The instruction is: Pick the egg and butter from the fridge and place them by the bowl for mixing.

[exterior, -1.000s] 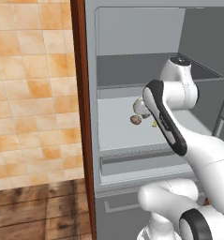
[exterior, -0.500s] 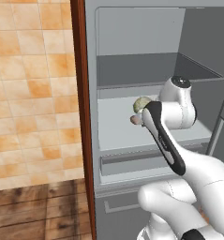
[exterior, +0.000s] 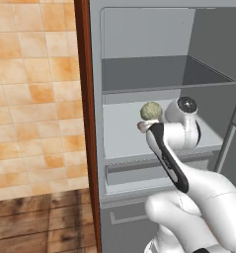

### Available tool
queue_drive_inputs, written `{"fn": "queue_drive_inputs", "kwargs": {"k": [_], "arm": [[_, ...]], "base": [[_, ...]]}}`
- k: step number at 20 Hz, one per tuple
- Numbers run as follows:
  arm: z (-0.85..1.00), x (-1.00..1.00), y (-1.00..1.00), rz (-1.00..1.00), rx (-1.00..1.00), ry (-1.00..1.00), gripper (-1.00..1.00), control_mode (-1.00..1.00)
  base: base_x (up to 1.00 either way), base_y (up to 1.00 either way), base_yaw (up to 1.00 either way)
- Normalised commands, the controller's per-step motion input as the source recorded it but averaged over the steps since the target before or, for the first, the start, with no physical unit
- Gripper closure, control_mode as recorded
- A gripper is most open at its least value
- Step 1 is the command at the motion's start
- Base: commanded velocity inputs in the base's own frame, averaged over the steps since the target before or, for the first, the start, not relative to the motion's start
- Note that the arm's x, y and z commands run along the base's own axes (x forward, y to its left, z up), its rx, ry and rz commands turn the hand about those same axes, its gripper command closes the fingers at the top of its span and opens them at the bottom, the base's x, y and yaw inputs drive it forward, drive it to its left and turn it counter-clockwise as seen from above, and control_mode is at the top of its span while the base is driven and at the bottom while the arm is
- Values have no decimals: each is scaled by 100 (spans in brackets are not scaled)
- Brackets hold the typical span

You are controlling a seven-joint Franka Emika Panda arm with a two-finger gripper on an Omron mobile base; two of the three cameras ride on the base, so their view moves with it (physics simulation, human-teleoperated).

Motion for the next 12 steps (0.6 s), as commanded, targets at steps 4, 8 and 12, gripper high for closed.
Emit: {"fn": "queue_drive_inputs", "kwargs": {"k": [4, 8, 12], "arm": [[-9, 48, -18, -6, 0, 0, -100, -100], [-9, 44, -13, 0, 0, 0, -100, -100], [-10, 38, -4, 0, 0, 0, -100, -100]], "base": [[0, 0, 0], [0, 0, 0], [0, 0, 0]]}}
